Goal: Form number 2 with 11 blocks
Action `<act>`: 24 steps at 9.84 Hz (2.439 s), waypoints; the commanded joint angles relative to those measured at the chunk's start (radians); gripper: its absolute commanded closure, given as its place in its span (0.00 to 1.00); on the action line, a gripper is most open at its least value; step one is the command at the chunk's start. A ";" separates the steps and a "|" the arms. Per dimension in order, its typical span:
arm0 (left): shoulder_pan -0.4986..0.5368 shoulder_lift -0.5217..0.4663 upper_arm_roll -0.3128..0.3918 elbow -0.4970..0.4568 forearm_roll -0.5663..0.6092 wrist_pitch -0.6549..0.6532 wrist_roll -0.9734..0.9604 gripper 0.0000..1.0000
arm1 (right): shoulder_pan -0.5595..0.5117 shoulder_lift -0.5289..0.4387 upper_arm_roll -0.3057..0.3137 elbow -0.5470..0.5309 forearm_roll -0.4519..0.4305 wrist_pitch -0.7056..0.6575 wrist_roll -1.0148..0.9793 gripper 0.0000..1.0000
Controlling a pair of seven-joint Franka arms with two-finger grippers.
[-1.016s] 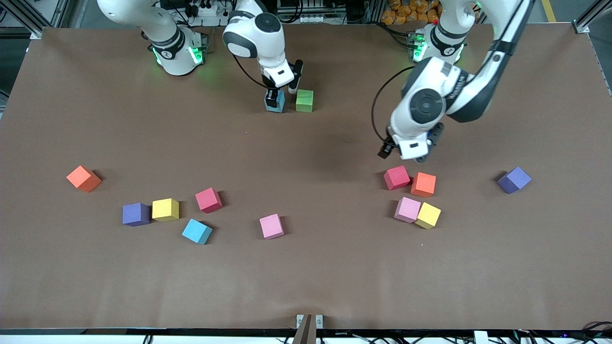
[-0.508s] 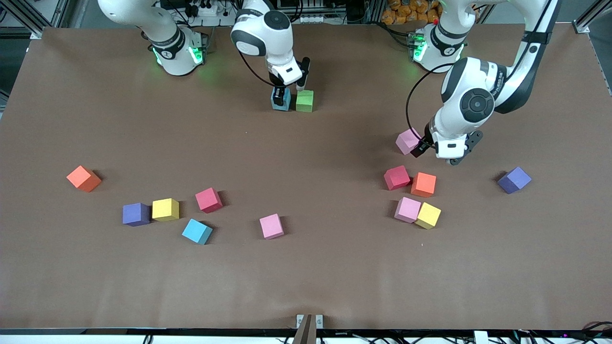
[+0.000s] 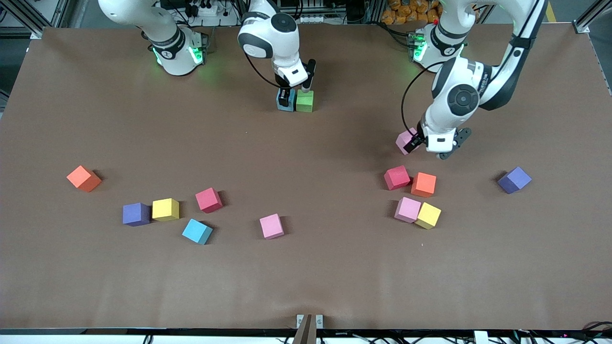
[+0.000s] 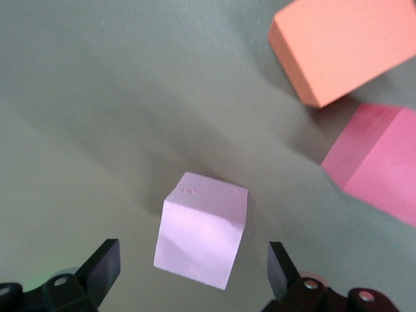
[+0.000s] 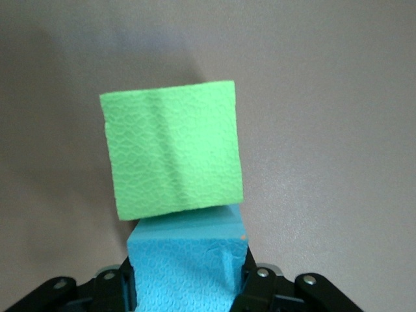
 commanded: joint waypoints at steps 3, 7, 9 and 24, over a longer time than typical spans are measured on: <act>-0.033 -0.009 0.002 -0.081 0.022 0.108 0.014 0.00 | 0.018 0.032 -0.003 0.040 -0.006 -0.012 0.029 0.91; -0.046 0.009 0.001 -0.115 0.051 0.181 0.015 0.00 | 0.018 0.046 -0.003 0.046 -0.006 -0.004 0.031 0.78; -0.046 0.024 0.004 -0.118 0.052 0.207 0.026 0.00 | 0.036 0.049 -0.005 0.059 -0.006 -0.012 0.100 0.00; -0.232 0.026 0.012 -0.057 0.034 0.194 -0.287 1.00 | -0.243 -0.138 -0.014 0.143 0.024 -0.265 0.085 0.00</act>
